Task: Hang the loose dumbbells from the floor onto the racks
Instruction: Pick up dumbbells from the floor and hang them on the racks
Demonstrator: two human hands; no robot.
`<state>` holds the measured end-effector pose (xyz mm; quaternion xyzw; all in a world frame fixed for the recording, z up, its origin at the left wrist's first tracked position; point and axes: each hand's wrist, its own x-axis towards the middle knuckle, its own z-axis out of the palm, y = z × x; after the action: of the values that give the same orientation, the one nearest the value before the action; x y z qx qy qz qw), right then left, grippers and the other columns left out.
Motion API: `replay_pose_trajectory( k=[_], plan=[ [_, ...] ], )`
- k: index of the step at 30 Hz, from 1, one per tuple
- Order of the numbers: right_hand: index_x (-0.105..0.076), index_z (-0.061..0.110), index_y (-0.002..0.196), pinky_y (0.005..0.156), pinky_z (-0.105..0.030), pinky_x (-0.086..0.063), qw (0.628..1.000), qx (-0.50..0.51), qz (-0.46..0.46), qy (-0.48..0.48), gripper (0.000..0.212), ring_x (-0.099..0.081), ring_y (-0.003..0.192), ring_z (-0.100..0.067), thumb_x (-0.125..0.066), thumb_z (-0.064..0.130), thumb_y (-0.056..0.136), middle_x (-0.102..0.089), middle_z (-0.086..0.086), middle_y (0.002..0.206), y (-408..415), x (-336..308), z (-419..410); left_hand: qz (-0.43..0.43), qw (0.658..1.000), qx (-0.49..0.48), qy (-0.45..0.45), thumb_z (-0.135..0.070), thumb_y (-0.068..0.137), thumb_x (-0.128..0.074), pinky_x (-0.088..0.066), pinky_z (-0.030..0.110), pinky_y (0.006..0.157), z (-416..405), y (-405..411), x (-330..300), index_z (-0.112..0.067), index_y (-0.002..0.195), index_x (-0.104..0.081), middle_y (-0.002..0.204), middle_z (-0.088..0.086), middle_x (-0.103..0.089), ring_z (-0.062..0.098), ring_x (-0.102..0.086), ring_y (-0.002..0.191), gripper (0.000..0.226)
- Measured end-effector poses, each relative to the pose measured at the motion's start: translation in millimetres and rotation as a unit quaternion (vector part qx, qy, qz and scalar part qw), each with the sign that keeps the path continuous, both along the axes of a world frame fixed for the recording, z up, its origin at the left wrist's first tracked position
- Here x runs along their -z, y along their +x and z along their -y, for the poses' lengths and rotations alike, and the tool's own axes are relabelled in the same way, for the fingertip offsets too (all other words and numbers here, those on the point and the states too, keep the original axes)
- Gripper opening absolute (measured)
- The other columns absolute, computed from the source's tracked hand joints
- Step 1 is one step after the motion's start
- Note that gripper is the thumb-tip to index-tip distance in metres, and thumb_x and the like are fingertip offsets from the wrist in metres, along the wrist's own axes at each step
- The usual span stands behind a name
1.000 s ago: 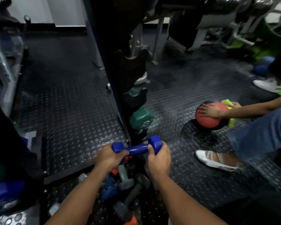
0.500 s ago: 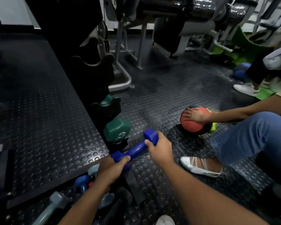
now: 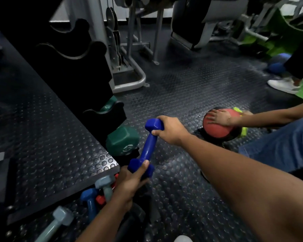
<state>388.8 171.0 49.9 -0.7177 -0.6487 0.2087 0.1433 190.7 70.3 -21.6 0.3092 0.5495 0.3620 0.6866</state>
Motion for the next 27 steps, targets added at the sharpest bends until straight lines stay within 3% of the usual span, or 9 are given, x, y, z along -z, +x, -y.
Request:
replay_pose_trajectory(
  k=[4,7,12,16,20,22,23,25,27],
  plan=[
    [-0.062,0.028,0.126,0.085,-0.035,-0.055,0.999,0.013,-0.047,0.016,0.047,-0.066,0.089,-0.015,-0.08,0.038,0.084,-0.068,0.004,0.103,-4,2,-12,0.024,0.999,-0.039,0.004,-0.03,0.086,-0.08,-0.062,0.044,0.09,-1,2,-4,-0.006,0.113,-0.071,0.102,0.011,-0.08,0.026,-0.078,0.098,0.038],
    [-0.066,0.032,0.12,0.083,-0.031,-0.052,0.997,0.002,-0.063,0.034,0.044,-0.066,0.087,-0.012,-0.082,0.041,0.08,-0.069,0.008,0.099,-8,-2,-23,0.039,0.997,-0.069,0.01,-0.036,0.082,-0.08,-0.064,0.041,0.087,-1,5,-7,-0.005,0.119,-0.071,0.107,0.013,-0.079,0.03,-0.077,0.101,0.049],
    [-0.066,0.029,0.127,0.091,-0.033,-0.051,0.995,-0.008,-0.087,0.049,0.054,-0.063,0.1,-0.018,-0.085,0.04,0.078,-0.071,0.002,0.11,-40,-11,-44,0.119,0.984,-0.134,-0.021,-0.03,0.088,-0.075,-0.065,0.038,0.083,-8,1,-7,-0.006,0.13,-0.065,0.118,0.015,-0.076,0.034,-0.073,0.11,0.049],
    [-0.067,0.027,0.124,0.09,-0.04,-0.057,0.995,-0.041,-0.085,0.039,0.053,-0.068,0.097,-0.023,-0.087,0.034,0.075,-0.072,-0.001,0.107,-70,-9,-59,0.193,0.961,-0.186,-0.072,-0.027,0.087,-0.074,-0.064,0.039,0.084,-6,-1,-9,0.002,0.133,-0.06,0.125,0.025,-0.071,0.043,-0.066,0.12,0.056],
    [-0.063,0.02,0.137,0.098,-0.034,-0.055,0.994,-0.033,-0.106,0.015,0.062,-0.067,0.112,-0.019,-0.084,0.025,0.079,-0.071,-0.004,0.125,-76,-5,-66,0.234,0.95,-0.182,-0.101,-0.022,0.103,-0.057,-0.06,0.042,0.091,-8,0,-20,-0.002,0.131,-0.06,0.126,0.027,-0.069,0.046,-0.065,0.121,0.035],
    [-0.072,0.024,0.105,0.081,-0.025,-0.049,0.995,-0.051,-0.079,-0.037,0.021,-0.063,0.095,-0.017,-0.075,0.016,0.086,-0.073,0.0,0.102,-87,-5,-64,0.245,0.949,-0.164,-0.111,-0.027,0.105,-0.053,-0.058,0.044,0.099,-9,0,-21,-0.001,0.134,-0.059,0.125,0.029,-0.069,0.045,-0.065,0.12,0.039],
    [-0.065,0.028,0.082,0.074,-0.024,-0.042,0.995,-0.061,-0.062,-0.051,0.017,-0.058,0.086,-0.018,-0.069,0.014,0.091,-0.067,0.003,0.087,-93,-5,-63,0.242,0.951,-0.149,-0.118,-0.032,0.106,-0.05,-0.057,0.045,0.102,-9,0,-21,0.0,0.136,-0.057,0.123,0.03,-0.069,0.045,-0.066,0.12,0.045],
    [-0.043,0.028,0.064,0.066,-0.026,-0.036,0.994,-0.073,-0.056,-0.053,0.039,-0.049,0.074,-0.019,-0.06,0.013,0.096,-0.052,0.008,0.07,-102,-7,-61,0.211,0.965,-0.103,-0.116,-0.044,0.106,-0.041,-0.053,0.045,0.105,-8,-2,-17,-0.003,0.143,-0.052,0.122,0.031,-0.07,0.042,-0.066,0.12,0.056],
    [-0.039,0.03,0.061,0.05,-0.02,-0.033,0.994,-0.081,-0.059,-0.04,0.045,-0.044,0.061,-0.01,-0.059,0.011,0.096,-0.045,0.013,0.066,-104,-8,-59,0.149,0.982,-0.051,-0.1,-0.055,0.105,-0.033,-0.053,0.047,0.103,-8,-7,-10,-0.011,0.146,-0.05,0.123,0.023,-0.072,0.038,-0.067,0.12,0.062]
  ],
)
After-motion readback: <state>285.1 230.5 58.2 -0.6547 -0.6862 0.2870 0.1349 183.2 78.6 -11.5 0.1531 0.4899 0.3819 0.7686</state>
